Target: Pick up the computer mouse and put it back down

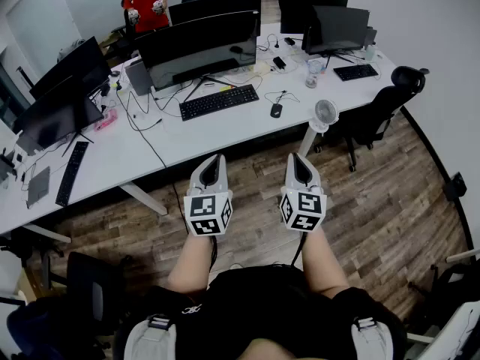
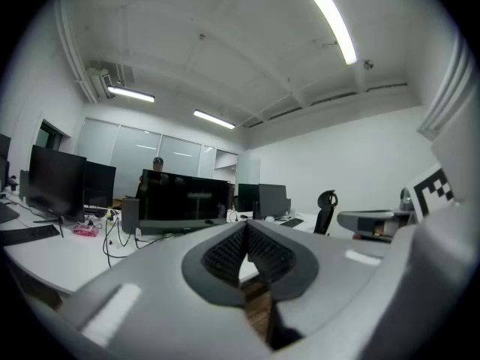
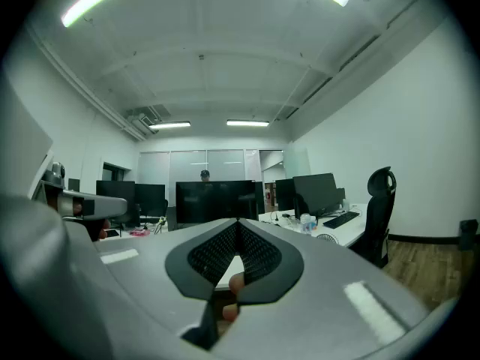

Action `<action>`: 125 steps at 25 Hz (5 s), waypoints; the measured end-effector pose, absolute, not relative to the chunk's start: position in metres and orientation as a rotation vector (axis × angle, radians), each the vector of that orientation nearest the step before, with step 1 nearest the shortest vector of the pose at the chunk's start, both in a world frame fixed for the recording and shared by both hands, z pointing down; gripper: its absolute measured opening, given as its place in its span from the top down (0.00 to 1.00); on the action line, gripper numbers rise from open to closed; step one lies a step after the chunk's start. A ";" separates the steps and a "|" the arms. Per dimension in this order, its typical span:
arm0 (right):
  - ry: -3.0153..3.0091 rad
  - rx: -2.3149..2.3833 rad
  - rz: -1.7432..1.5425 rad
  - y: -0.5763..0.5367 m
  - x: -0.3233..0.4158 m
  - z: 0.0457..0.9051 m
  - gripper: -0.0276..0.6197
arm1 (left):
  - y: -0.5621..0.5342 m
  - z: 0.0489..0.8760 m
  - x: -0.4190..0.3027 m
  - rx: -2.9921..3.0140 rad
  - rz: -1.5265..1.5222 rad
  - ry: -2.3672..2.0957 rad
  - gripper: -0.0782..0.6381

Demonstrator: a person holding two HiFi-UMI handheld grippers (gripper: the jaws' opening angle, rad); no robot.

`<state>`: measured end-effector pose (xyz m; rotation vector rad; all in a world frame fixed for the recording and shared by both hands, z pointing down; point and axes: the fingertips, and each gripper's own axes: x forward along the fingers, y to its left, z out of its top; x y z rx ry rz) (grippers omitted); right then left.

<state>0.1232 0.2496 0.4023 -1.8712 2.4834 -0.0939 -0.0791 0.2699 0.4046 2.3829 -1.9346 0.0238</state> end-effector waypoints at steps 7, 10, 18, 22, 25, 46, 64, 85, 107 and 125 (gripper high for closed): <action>2.461 -1.876 -0.090 0.256 0.114 0.397 0.95 | 0.275 0.405 -0.083 2.401 0.023 -1.891 0.82; 2.435 -1.857 -0.086 0.259 0.105 0.391 0.95 | 0.275 0.406 -0.090 2.411 0.024 -1.875 0.82; 2.396 -1.911 -0.038 0.269 0.091 0.392 0.95 | 0.279 0.414 -0.105 2.441 0.014 -1.813 0.82; 2.377 -1.936 -0.028 0.268 0.093 0.391 0.95 | 0.275 0.420 -0.104 2.450 0.025 -1.792 0.82; 2.366 -1.948 -0.028 0.259 0.097 0.393 0.95 | 0.264 0.422 -0.102 2.454 0.024 -1.789 0.82; 2.337 -1.952 -0.055 0.040 0.142 0.400 0.95 | 0.058 0.417 -0.064 2.455 0.052 -1.820 0.82; 2.463 -1.864 -0.111 -0.145 0.180 0.395 0.95 | -0.113 0.399 -0.008 2.418 0.059 -1.895 0.82; 2.489 -2.072 -0.504 -0.260 0.139 0.488 0.69 | -0.227 0.447 -0.044 2.405 0.110 -1.727 0.82; 2.467 -2.285 -1.418 -0.262 0.123 0.695 0.47 | -0.272 0.488 -0.075 2.369 0.181 -1.646 0.82; 2.363 -2.350 -1.735 -0.246 0.124 0.767 0.47 | -0.285 0.493 -0.089 2.360 0.190 -1.644 0.82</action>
